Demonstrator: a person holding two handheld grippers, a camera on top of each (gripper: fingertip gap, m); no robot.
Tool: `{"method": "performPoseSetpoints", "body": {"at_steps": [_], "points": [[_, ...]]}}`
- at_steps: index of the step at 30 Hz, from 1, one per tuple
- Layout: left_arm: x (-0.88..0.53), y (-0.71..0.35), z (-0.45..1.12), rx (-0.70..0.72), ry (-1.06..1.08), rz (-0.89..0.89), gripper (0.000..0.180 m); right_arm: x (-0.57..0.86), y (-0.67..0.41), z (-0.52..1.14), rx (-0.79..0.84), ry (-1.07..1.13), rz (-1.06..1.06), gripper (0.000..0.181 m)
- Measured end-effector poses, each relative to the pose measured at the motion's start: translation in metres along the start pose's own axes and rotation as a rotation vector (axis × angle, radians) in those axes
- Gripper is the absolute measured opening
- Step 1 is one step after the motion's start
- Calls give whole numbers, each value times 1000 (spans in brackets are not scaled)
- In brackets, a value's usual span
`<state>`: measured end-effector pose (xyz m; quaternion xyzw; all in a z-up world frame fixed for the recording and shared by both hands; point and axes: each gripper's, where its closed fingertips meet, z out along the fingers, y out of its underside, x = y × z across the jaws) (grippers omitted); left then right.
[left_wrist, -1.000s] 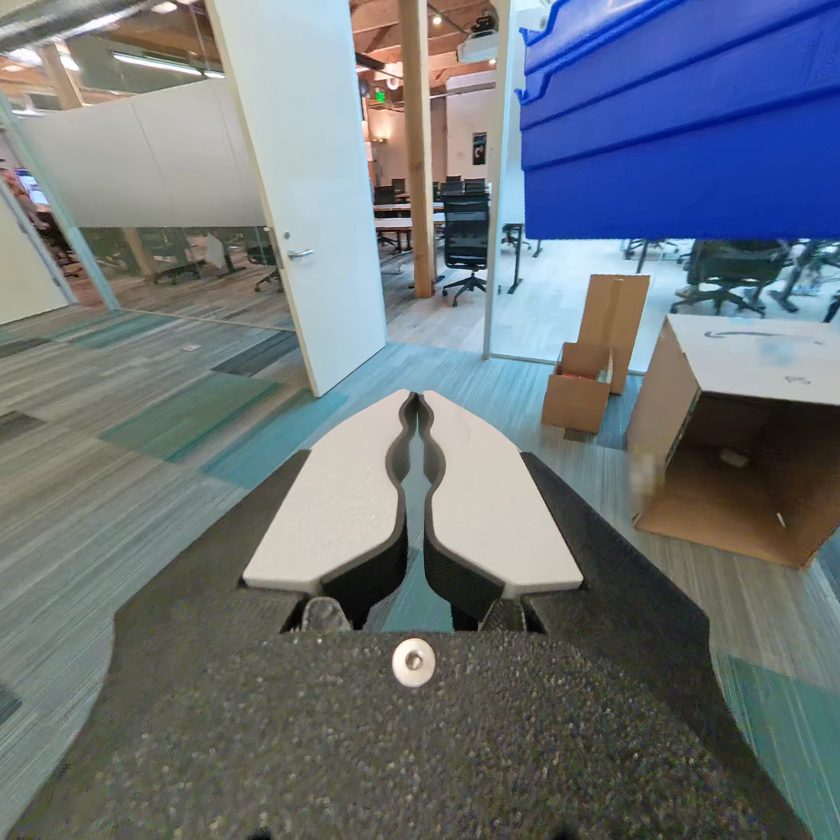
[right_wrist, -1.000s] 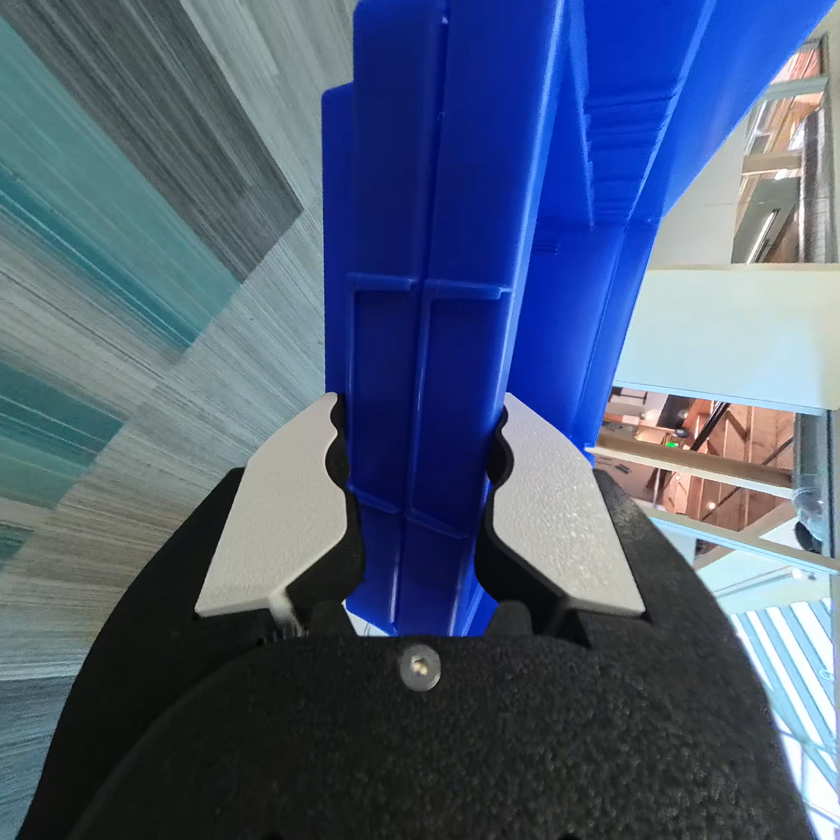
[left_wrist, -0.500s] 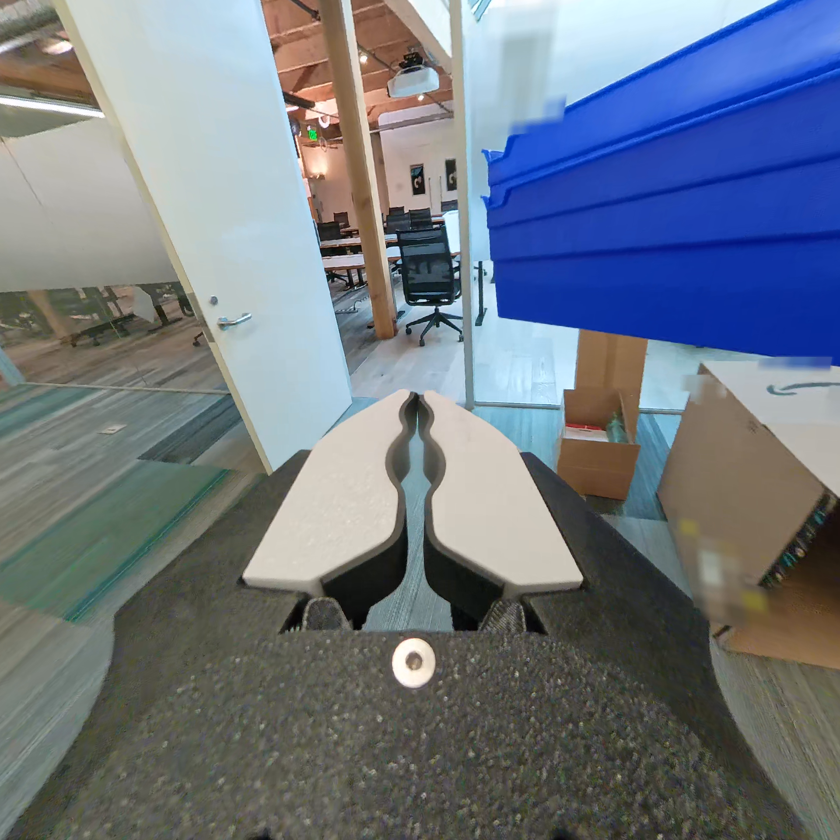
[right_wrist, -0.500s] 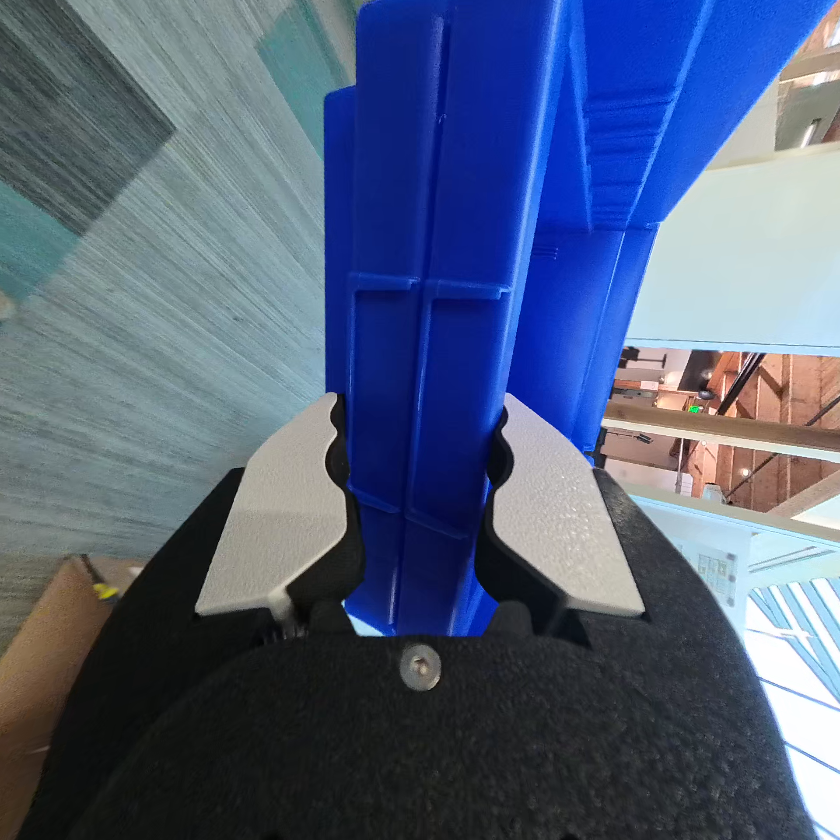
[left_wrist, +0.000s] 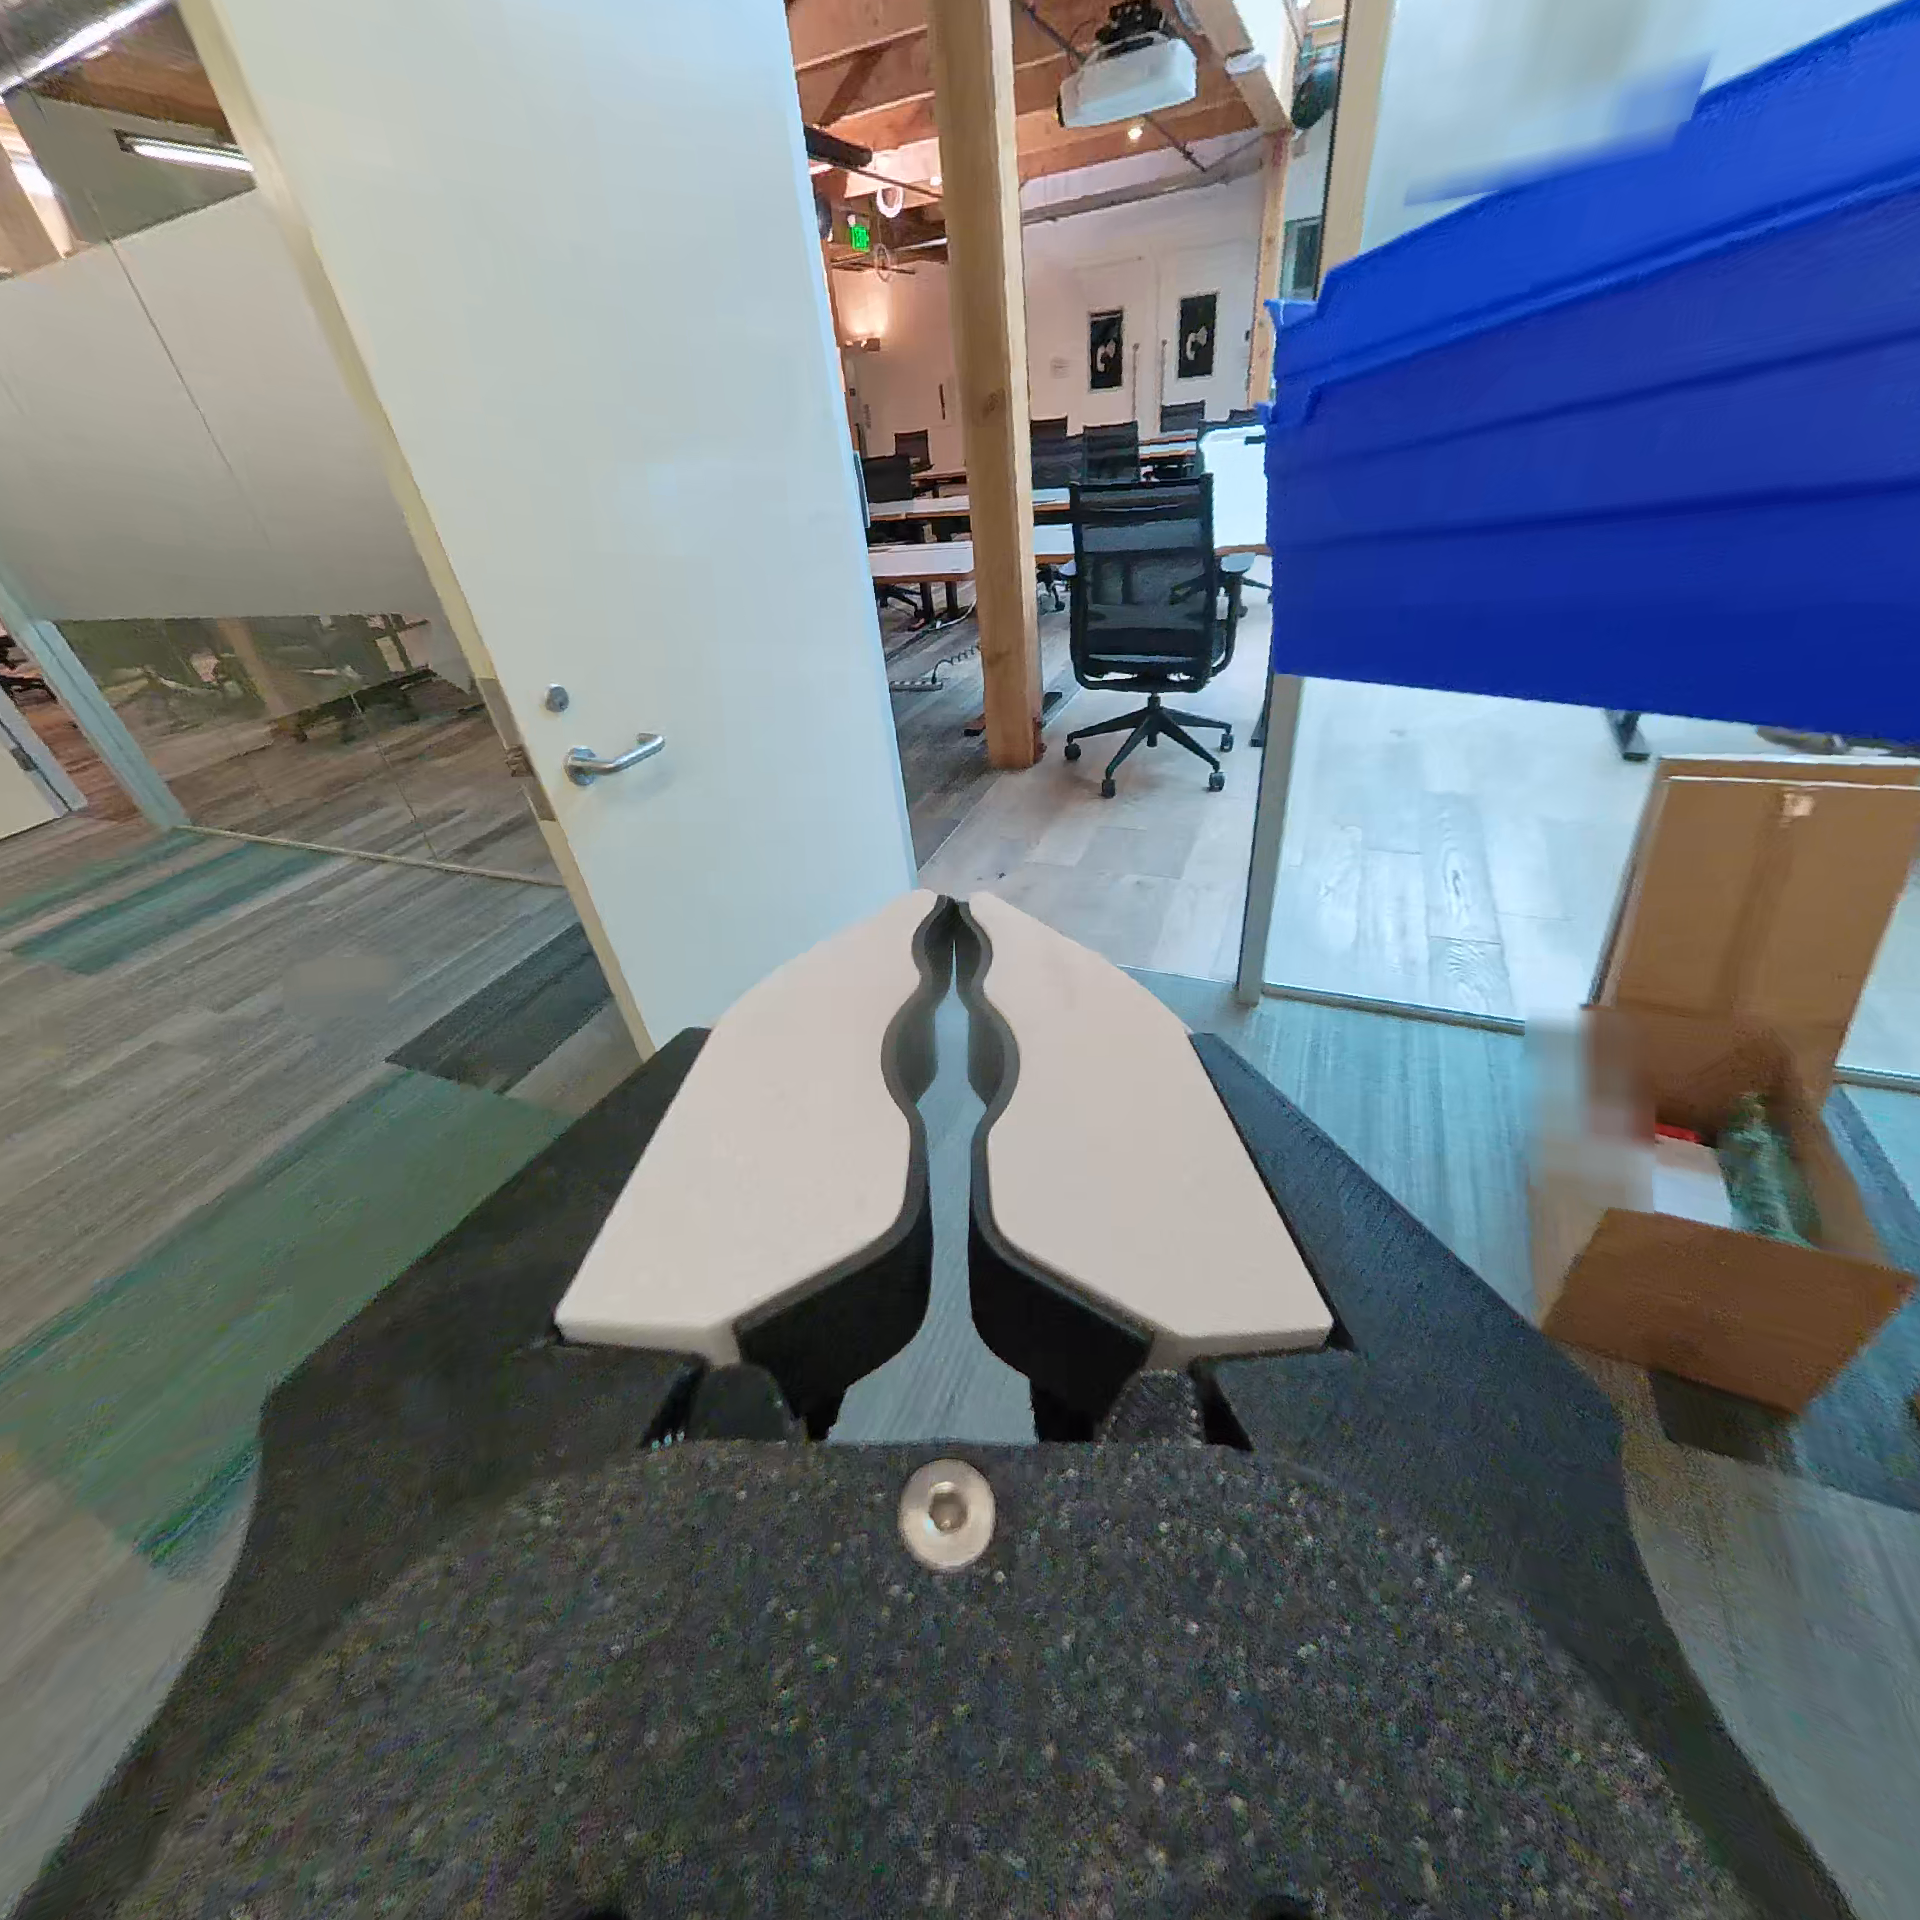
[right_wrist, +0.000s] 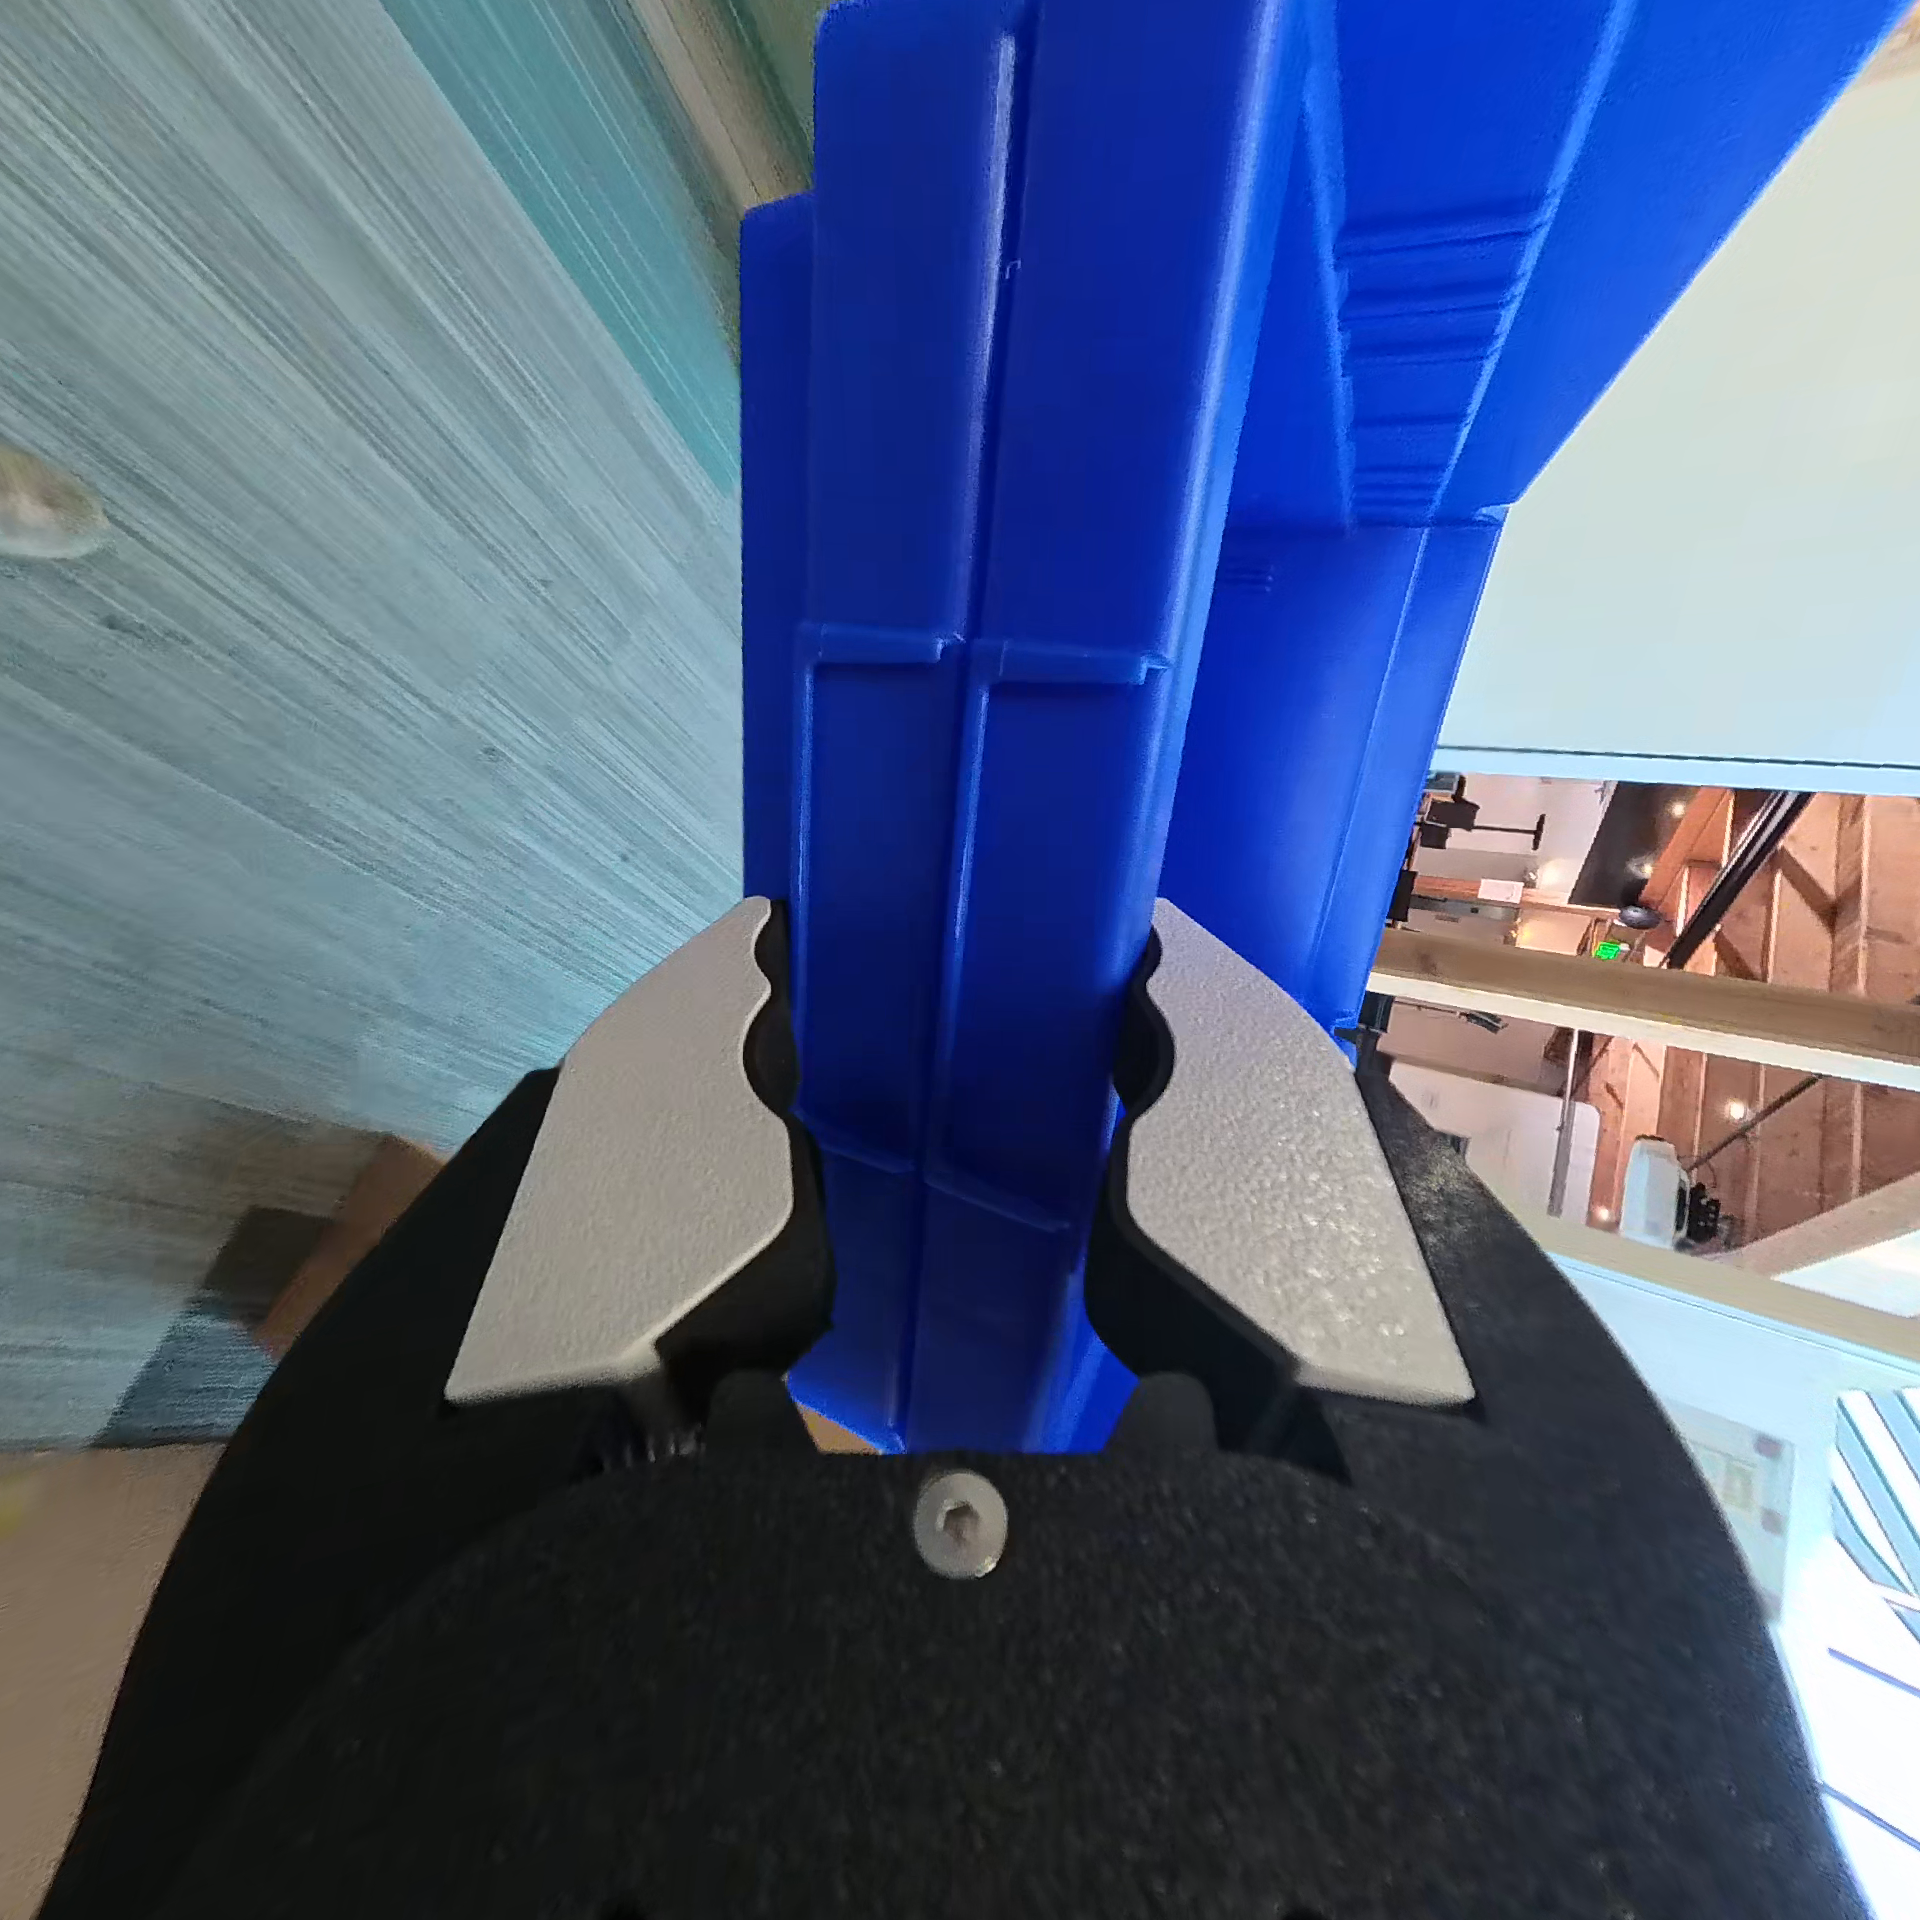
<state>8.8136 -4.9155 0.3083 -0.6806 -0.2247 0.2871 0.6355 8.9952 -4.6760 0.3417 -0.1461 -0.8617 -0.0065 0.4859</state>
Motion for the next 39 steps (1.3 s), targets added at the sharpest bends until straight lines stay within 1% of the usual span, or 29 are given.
{"method": "performPoseSetpoints", "body": {"at_steps": [5,8,13,16,19,25,31,39], "points": [[-20,7,184,36,41,5,0,82,63,126,-36,21,6,59],[-20,-14,302,62,112,-7,0,135,104,192,-49,10,36,59],[1,-66,474,117,221,33,0,214,182,291,-74,1,61,60],[16,-70,566,134,251,42,0,252,238,357,-71,2,80,60],[28,-55,659,130,244,39,0,288,301,432,-69,13,79,60],[35,-33,847,54,180,-11,0,376,423,576,-30,-24,96,60],[28,-52,1030,76,132,-23,0,492,530,723,-13,-40,90,60],[13,-13,1309,70,161,-37,0,628,636,942,-14,-31,80,60]]}}
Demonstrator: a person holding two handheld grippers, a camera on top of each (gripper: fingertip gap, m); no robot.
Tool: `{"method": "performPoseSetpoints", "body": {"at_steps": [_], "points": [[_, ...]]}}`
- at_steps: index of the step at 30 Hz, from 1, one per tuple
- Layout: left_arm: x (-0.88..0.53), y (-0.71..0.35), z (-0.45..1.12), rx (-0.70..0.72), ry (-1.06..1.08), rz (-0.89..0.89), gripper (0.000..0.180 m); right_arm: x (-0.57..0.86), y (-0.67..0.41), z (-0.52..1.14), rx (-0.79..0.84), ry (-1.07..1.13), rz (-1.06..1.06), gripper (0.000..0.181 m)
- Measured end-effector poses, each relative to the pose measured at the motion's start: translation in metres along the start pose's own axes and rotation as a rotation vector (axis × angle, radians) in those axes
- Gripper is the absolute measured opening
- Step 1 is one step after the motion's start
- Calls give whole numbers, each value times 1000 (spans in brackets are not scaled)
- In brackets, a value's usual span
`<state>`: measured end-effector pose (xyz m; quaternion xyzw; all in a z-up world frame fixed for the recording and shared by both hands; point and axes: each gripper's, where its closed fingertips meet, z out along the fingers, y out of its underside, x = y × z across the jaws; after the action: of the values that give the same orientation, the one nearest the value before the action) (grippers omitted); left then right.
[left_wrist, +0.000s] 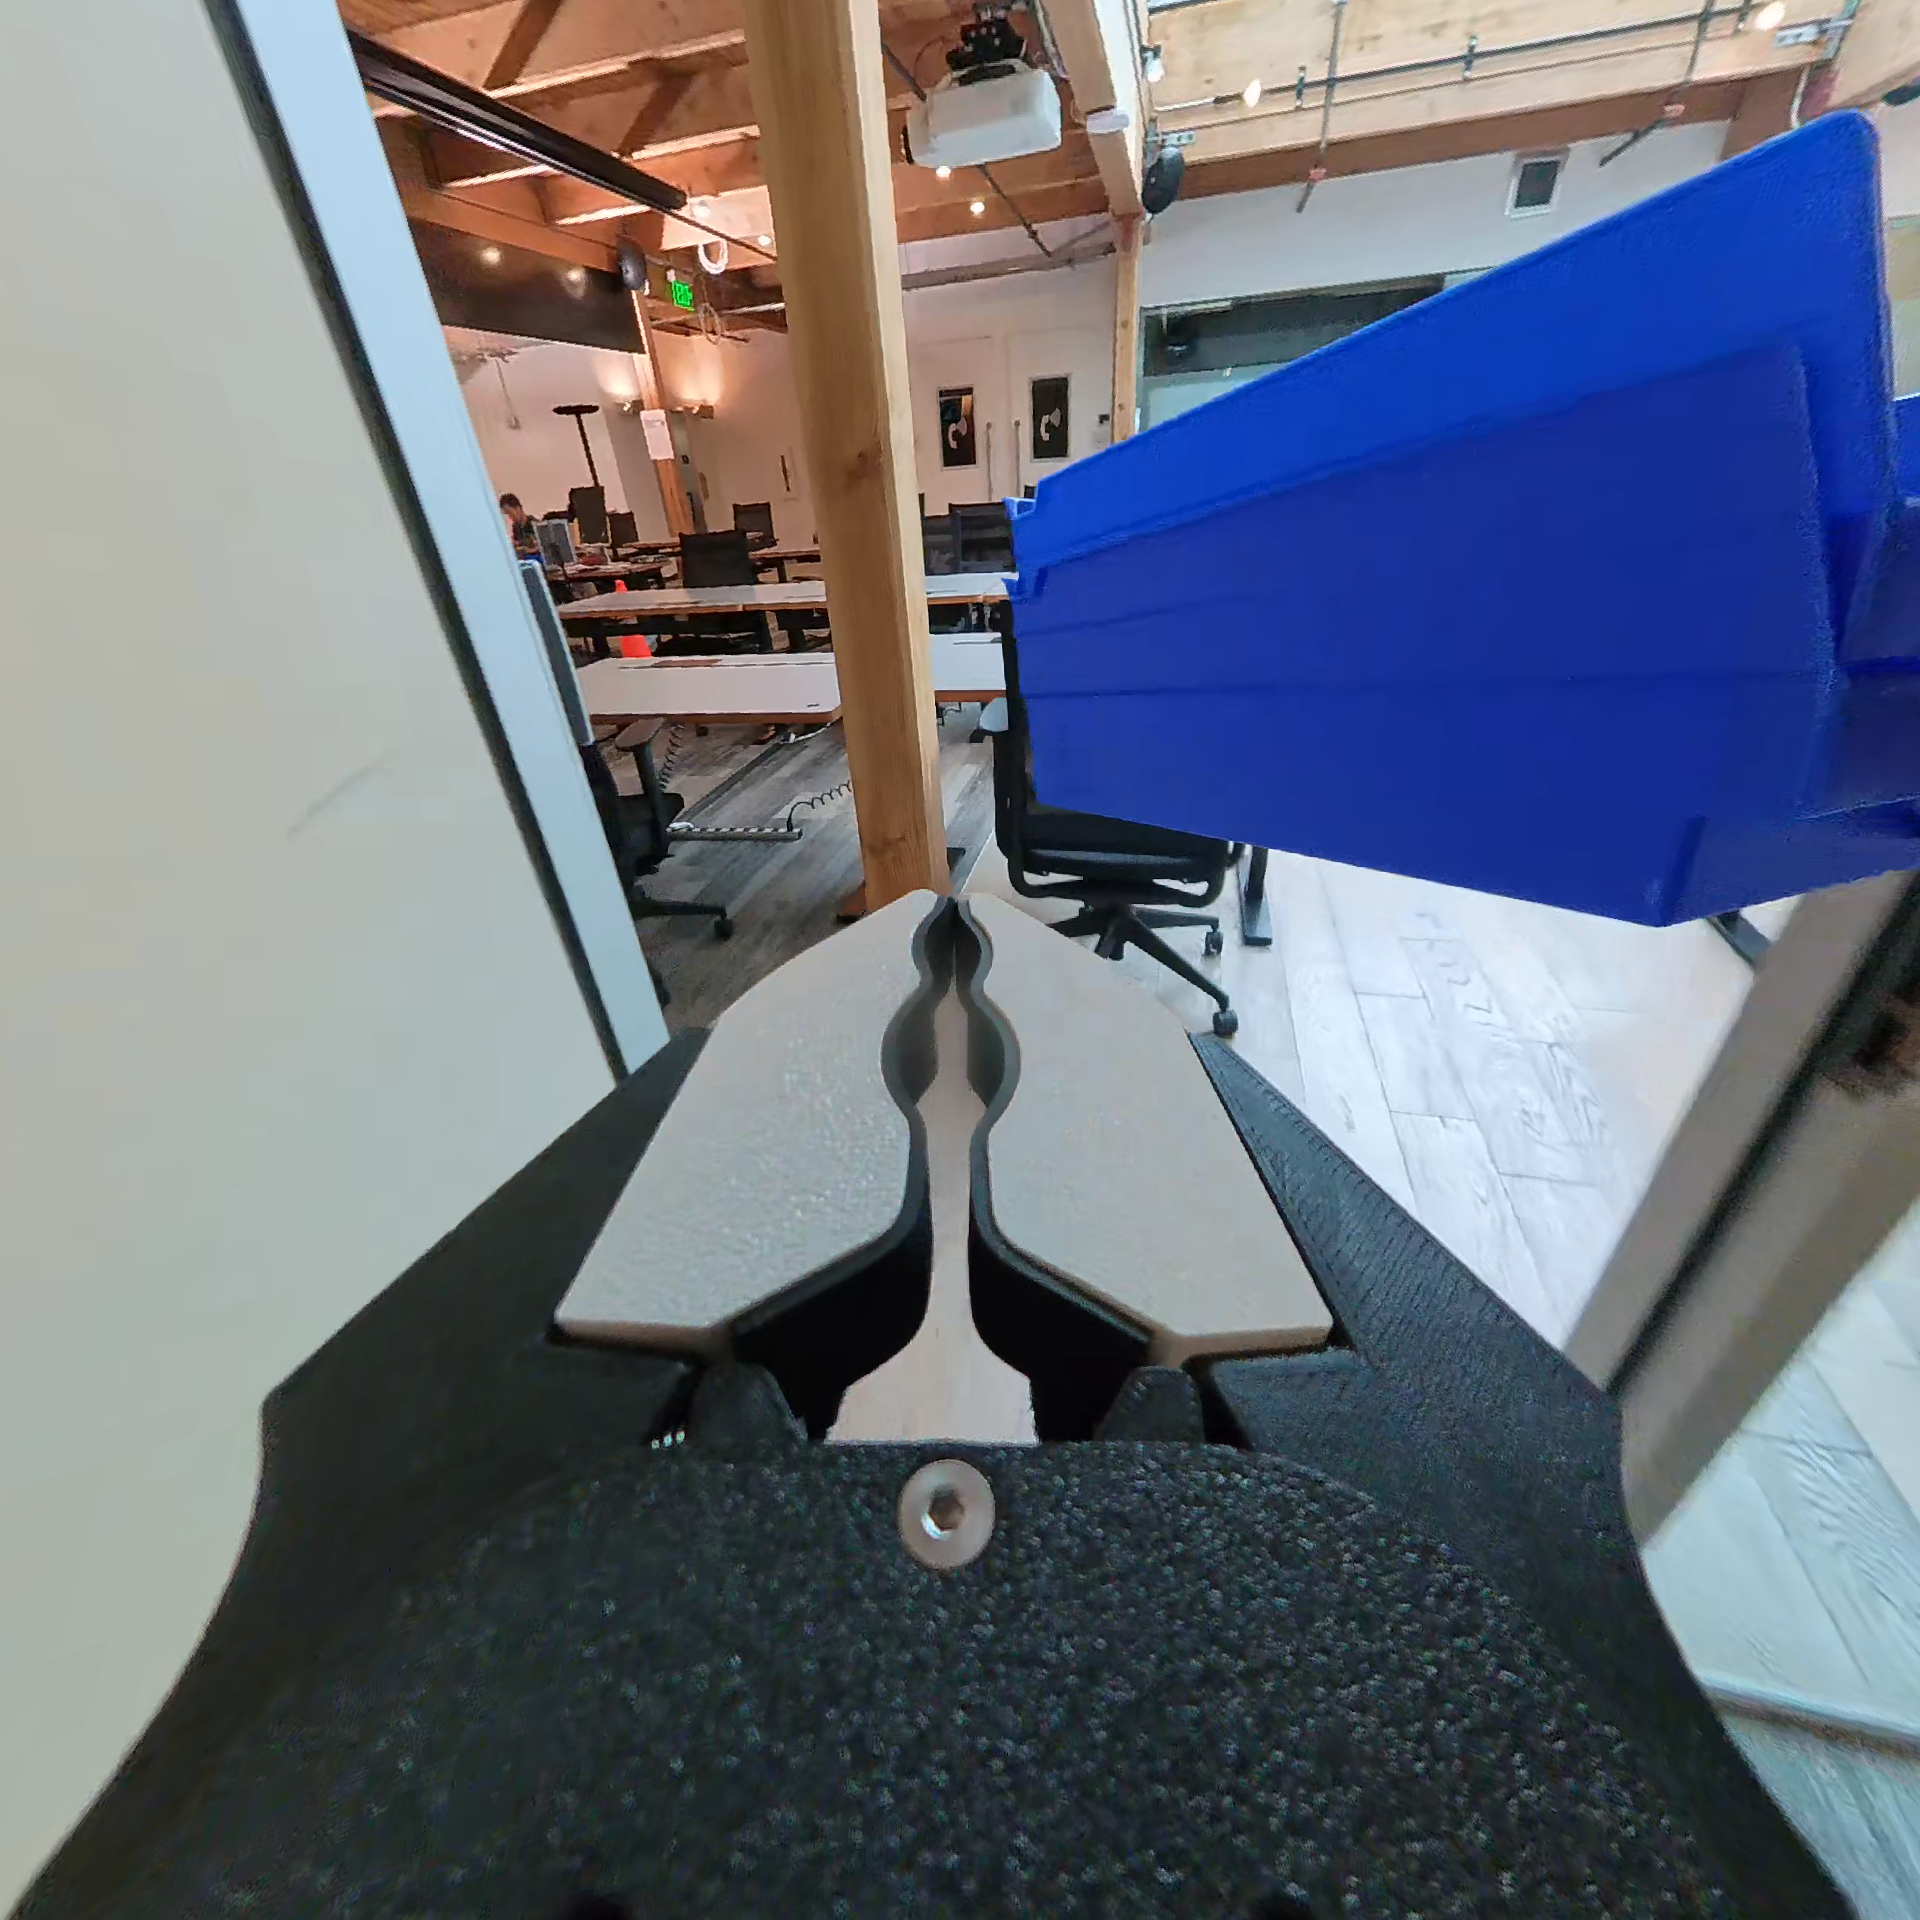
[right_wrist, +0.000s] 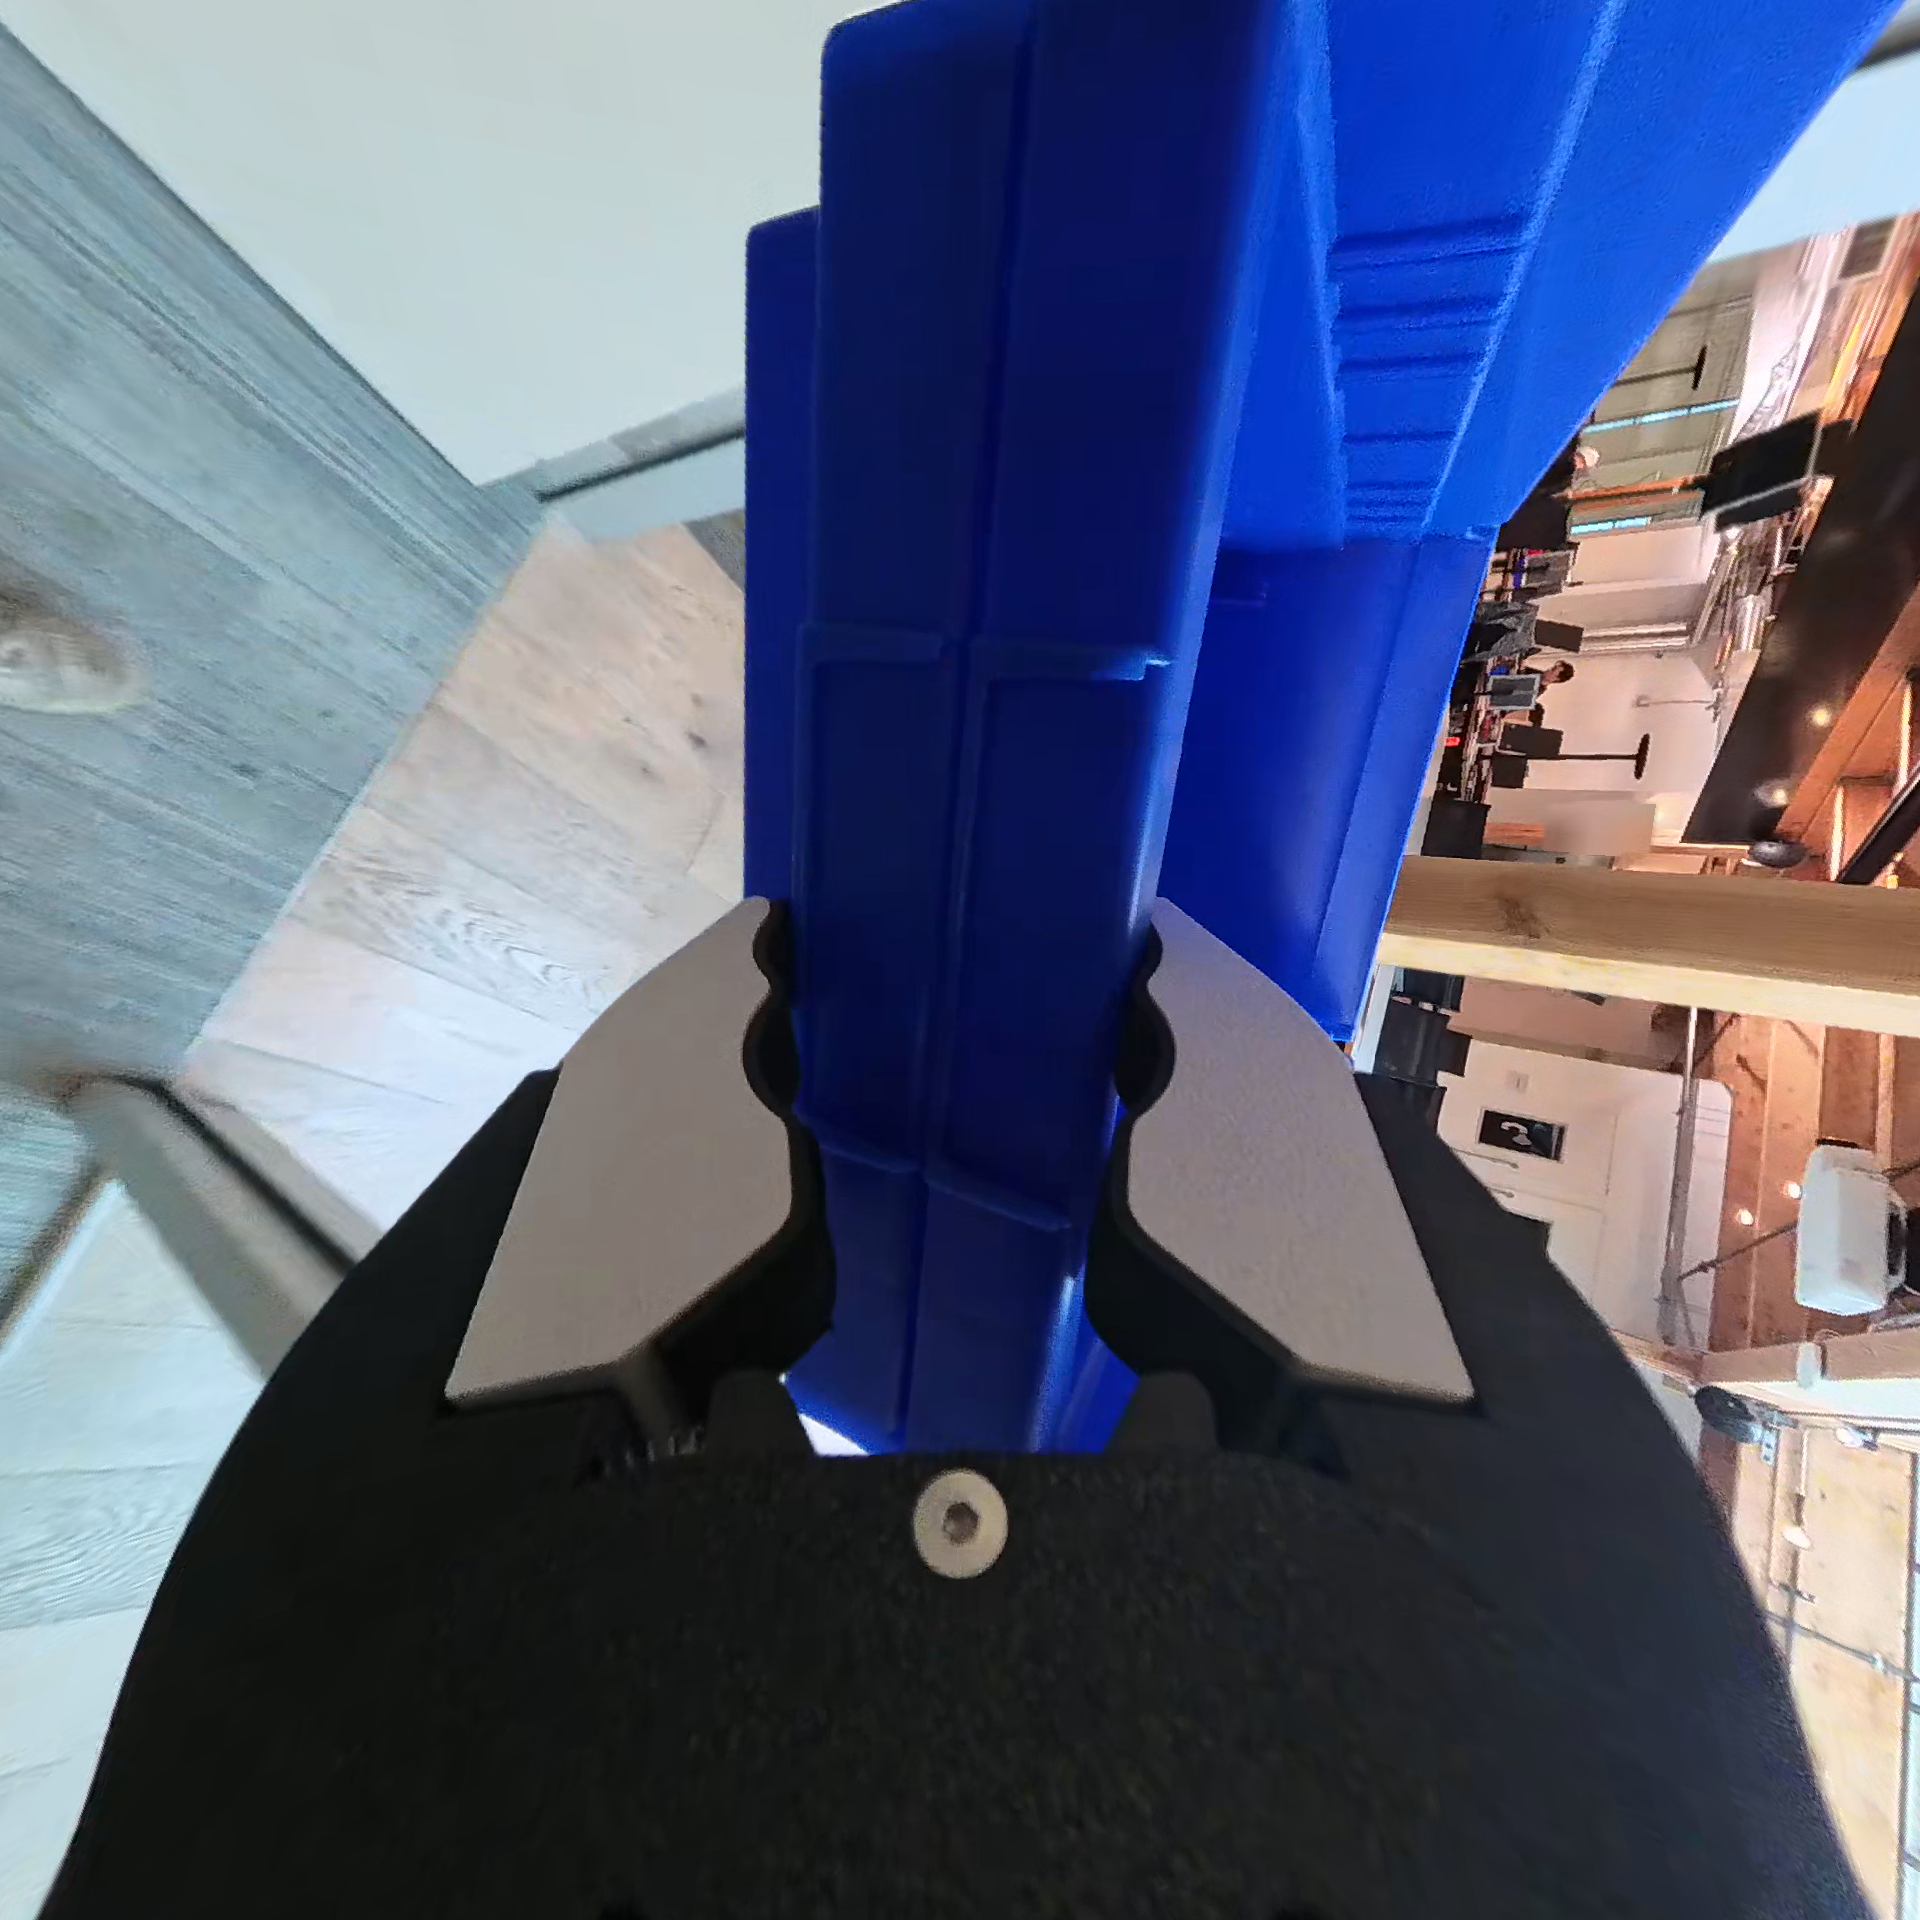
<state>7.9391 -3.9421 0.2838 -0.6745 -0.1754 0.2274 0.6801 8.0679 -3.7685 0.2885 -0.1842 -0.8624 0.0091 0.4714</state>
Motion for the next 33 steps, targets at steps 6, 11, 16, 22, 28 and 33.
{"method": "performPoseSetpoints", "body": {"at_steps": [6,11,16,22,28,33], "points": [[-52,-11,221,23,65,2,0,136,59,164,-11,-6,41,60],[-91,-31,371,31,64,60,0,236,106,291,44,-24,90,60],[-135,-8,509,12,-18,89,0,317,159,434,102,-56,-23,60],[-206,14,675,-36,-158,-36,0,424,202,614,211,-151,-175,59],[-304,13,796,-54,-304,-58,0,539,198,786,330,-228,-378,60],[-420,42,869,-98,-455,-66,0,632,146,952,413,-205,-497,59]]}}
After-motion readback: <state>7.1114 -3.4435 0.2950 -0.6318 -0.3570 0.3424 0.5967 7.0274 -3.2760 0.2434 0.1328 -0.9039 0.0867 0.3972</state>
